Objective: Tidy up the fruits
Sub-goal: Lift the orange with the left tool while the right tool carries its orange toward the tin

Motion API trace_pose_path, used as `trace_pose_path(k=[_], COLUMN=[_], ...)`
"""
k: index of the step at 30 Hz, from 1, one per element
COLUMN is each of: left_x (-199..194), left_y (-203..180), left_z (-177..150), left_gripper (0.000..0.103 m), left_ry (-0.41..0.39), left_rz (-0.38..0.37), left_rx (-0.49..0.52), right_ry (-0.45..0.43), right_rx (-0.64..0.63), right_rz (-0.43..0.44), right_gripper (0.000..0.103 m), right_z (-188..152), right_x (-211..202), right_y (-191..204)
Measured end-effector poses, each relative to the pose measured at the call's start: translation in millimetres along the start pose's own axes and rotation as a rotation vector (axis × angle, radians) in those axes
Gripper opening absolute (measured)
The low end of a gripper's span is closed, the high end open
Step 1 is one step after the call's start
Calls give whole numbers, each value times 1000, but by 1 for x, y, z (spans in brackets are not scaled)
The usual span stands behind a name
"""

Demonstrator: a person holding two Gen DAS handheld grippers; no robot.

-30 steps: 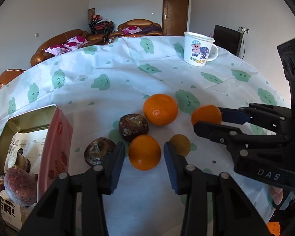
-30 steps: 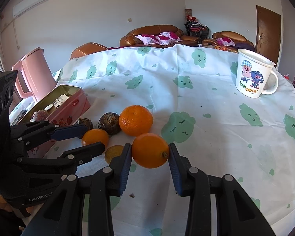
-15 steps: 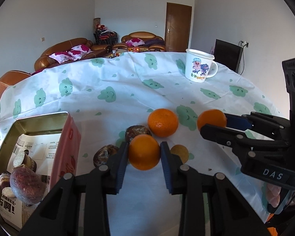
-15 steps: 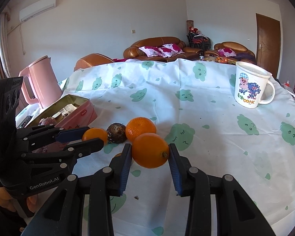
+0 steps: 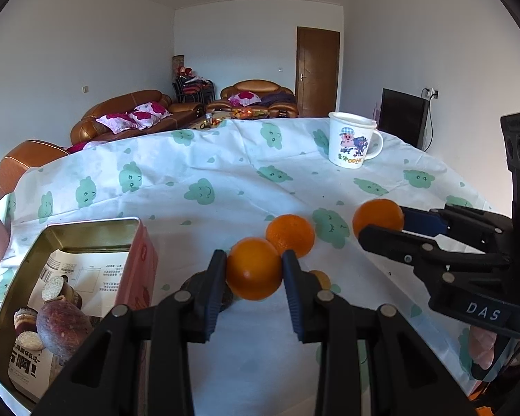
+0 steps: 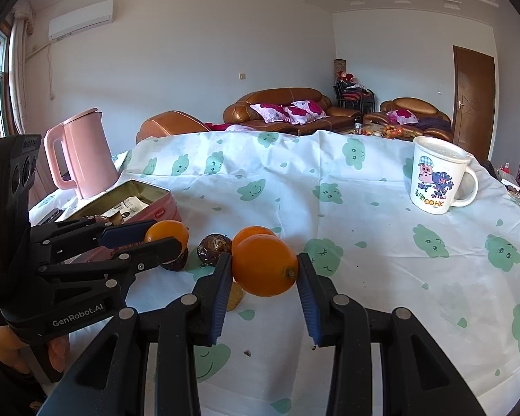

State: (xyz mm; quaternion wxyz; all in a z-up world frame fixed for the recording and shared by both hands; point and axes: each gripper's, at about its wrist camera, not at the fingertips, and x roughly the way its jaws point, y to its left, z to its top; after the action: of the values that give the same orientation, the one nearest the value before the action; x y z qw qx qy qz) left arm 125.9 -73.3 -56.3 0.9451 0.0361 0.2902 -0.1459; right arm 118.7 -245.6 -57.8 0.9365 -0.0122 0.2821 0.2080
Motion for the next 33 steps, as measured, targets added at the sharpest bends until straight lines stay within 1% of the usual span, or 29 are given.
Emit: trace_pose_path(k=[18,29,33], left_x=[-16,-23,-28], left_y=[3,3,4], left_z=[-2,-3,-3], left_gripper=[34,34,34], left_ry=[-86,-121,-145], left_rz=[29,40,59], left_rx=[-14,-20,-25], right_ry=[-84,-111,-130], right_rx=[-26,-38,-49], right_rz=[-11,-19,-31], right_gripper=[39,39,39], right_z=[-2,-3,-3], right_x=[-16,-21,-25], right_y=[4,7,9])
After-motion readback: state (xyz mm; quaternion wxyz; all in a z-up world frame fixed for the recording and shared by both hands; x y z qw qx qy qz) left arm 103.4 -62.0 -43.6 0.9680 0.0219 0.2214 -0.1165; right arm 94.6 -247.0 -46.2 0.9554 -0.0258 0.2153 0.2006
